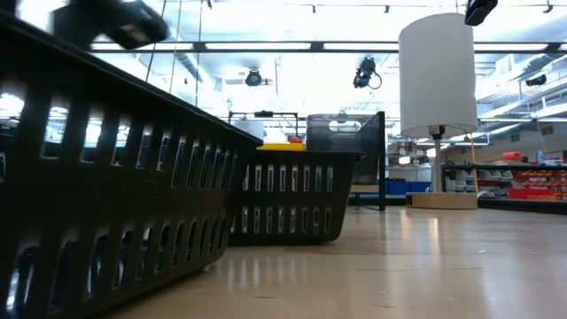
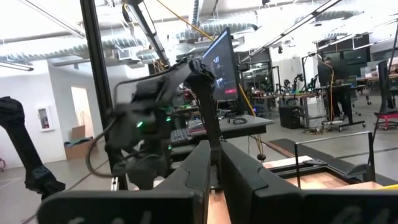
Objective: Stack baskets on shelf by color
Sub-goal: Stack the bottom left black bin into the top right black bin
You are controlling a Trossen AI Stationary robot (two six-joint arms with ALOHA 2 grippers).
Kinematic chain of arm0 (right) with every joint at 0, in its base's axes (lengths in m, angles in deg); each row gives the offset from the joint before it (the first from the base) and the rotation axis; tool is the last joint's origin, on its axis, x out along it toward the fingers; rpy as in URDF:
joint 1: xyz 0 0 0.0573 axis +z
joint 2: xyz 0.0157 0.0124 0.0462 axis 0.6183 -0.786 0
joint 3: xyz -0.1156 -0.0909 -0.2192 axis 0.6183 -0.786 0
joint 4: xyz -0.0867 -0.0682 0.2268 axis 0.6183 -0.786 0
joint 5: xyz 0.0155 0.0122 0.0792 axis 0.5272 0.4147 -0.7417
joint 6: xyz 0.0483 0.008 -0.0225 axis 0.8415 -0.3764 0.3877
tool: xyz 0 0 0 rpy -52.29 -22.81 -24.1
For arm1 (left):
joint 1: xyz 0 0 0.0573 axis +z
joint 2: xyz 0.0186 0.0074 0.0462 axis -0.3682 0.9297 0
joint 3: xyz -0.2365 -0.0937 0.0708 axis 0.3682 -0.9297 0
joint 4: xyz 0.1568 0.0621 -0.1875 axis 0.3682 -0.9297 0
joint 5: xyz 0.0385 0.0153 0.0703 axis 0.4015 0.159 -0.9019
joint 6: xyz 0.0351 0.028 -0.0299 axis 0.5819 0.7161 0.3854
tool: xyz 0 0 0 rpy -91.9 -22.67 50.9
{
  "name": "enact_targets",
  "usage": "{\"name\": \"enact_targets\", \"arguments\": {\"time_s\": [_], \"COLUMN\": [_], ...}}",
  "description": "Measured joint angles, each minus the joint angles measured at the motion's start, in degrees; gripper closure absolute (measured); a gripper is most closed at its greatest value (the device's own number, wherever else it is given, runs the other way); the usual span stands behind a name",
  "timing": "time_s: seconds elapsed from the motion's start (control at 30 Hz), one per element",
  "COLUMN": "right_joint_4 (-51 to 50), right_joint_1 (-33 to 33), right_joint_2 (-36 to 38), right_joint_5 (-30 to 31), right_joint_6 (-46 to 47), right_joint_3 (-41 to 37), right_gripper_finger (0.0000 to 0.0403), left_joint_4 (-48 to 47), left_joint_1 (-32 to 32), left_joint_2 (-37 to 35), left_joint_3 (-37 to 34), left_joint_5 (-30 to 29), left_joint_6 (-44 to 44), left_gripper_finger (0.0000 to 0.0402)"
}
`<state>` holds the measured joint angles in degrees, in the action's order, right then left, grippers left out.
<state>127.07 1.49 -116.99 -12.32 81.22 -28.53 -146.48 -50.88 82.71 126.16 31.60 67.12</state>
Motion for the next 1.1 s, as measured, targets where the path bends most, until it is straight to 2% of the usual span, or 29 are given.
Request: {"name": "enact_targets", "arguments": {"time_s": [0.07,0.27,0.43,0.7,1.1], "right_joint_4": [0.04,0.20,0.20,0.20,0.22], "right_joint_1": [0.00,0.00,0.00,0.00,0.00], "right_joint_2": [0.00,0.00,0.00,0.00,0.00], "right_joint_5": [0.00,-0.01,0.00,0.00,0.00], "right_joint_6": [0.01,0.02,0.28,0.45,0.45], "right_joint_3": [0.00,0.00,0.00,0.00,0.00], "right_gripper_finger": [0.0363,0.0363,0.0363,0.0363,0.0363], "left_joint_4": [-2.21,-3.99,-2.32,-1.43,2.19], "left_joint_1": [-2.25,-4.79,-5.09,-5.61,-8.55], "left_joint_2": [0.04,-0.46,-1.52,-4.62,-2.65], "left_joint_3": [-1.24,-9.36,-14.09,-14.77,-14.77], "left_joint_5": [-2.21,-2.42,-0.22,3.44,-0.55], "left_joint_6": [-3.06,-10.19,-13.76,-18.56,-25.25], "left_gripper_finger": [0.0248,0.0264,0.0277,0.0283,0.0283]}}
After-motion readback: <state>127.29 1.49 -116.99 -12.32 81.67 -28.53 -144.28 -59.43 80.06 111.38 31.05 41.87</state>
